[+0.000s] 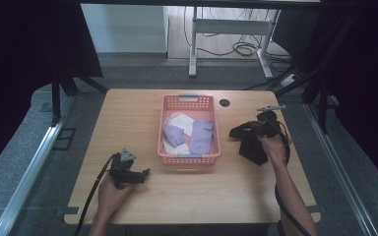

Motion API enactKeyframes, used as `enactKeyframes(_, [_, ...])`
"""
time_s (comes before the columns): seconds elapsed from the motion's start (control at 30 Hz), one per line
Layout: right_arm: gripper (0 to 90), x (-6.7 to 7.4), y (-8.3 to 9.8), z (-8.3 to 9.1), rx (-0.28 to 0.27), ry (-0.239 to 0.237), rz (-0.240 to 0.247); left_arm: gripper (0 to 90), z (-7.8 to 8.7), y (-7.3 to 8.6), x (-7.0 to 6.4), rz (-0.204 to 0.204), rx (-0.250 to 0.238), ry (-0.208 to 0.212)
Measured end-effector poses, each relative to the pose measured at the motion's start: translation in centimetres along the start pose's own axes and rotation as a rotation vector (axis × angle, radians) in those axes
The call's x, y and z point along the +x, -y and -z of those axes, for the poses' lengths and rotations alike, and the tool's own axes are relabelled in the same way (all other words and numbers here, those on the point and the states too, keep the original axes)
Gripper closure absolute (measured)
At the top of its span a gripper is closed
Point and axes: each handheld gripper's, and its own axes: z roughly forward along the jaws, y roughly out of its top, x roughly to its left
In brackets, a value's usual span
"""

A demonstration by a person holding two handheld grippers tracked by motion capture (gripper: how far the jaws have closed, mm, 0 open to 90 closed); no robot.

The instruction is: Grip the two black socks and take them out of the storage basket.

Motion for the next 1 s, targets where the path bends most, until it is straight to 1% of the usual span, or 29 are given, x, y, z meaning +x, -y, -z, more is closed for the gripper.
enactKeyframes(0.17, [80.4,0.2,0.8,-1.6,0.021,-0.003,0.006,10.5,0.0,0.0,0.0,0.000,0.000,0.000])
enactKeyframes(0.3, [74.1,0.4,1.2,-2.2,0.031,-0.009,0.014,10.6,0.0,0.0,0.0,-0.002,0.001,0.000])
enactKeyframes(0.43, [64.1,0.4,0.7,-1.5,-0.001,-0.022,0.005,10.5,0.0,0.0,0.0,-0.004,0.003,0.000])
enactKeyframes(0.53, [51.0,0.5,0.3,-0.7,-0.020,-0.038,0.026,10.6,0.0,0.0,0.0,0.001,-0.001,-0.001])
enactKeyframes(0.63, [43.0,0.4,0.1,0.0,-0.025,-0.053,0.027,10.6,0.0,0.0,0.0,0.000,0.001,0.000])
enactKeyframes(0.73, [37.9,0.3,0.0,0.7,-0.026,-0.075,0.015,10.6,0.0,0.0,0.0,0.000,0.001,0.000])
enactKeyframes(0.77, [36.4,0.4,0.0,0.9,-0.027,-0.070,0.014,10.6,0.0,0.0,0.0,0.001,0.000,0.000])
enactKeyframes(1.0, [29.3,1.0,0.2,2.6,-0.017,-0.113,0.043,10.6,0.0,0.0,0.0,-0.001,0.002,0.000])
